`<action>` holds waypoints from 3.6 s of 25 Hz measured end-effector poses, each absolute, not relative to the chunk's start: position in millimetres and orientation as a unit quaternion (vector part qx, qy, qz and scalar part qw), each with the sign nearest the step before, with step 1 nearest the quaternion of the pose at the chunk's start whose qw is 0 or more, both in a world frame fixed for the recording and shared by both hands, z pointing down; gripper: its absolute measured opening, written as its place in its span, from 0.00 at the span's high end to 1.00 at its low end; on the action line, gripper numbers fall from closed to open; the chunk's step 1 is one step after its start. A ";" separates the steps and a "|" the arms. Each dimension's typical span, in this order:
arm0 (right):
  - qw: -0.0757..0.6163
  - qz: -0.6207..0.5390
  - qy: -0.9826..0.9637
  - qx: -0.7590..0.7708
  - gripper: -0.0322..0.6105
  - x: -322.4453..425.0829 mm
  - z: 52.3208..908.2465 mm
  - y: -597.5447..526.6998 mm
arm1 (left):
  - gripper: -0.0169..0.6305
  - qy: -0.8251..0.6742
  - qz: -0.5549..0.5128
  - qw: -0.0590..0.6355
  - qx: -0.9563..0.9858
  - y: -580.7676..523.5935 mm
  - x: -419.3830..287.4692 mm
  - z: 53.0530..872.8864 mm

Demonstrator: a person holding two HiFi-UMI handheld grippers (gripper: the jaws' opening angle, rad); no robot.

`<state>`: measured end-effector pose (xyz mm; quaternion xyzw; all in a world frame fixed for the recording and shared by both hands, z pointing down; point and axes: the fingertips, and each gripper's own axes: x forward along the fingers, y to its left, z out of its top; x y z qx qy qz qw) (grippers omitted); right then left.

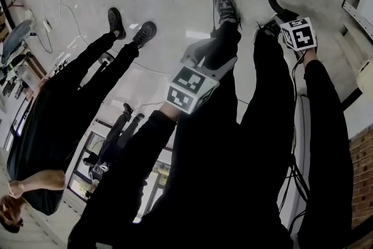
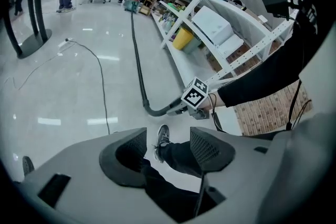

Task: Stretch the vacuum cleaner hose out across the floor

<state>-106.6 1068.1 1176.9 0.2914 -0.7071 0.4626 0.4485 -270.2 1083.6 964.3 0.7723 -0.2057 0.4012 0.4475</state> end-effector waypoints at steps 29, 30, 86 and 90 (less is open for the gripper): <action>0.279 0.556 -0.677 0.393 0.58 -89.0 974.1 1085.0 | 0.55 -0.213 0.379 0.339 0.834 990.7 -246.0 824.9; 0.269 0.558 -0.677 0.398 0.58 -85.8 960.5 1082.2 | 0.55 -0.212 0.379 0.334 0.837 988.9 -242.9 814.4; 0.094 0.230 -0.760 0.601 0.91 -28.4 523.8 972.2 | 0.59 -0.184 0.245 0.273 0.912 928.9 -171.1 566.1; 0.094 0.230 -0.748 0.616 0.91 -34.2 519.3 982.5 | 0.59 -0.157 0.250 0.261 0.919 936.1 -166.1 557.8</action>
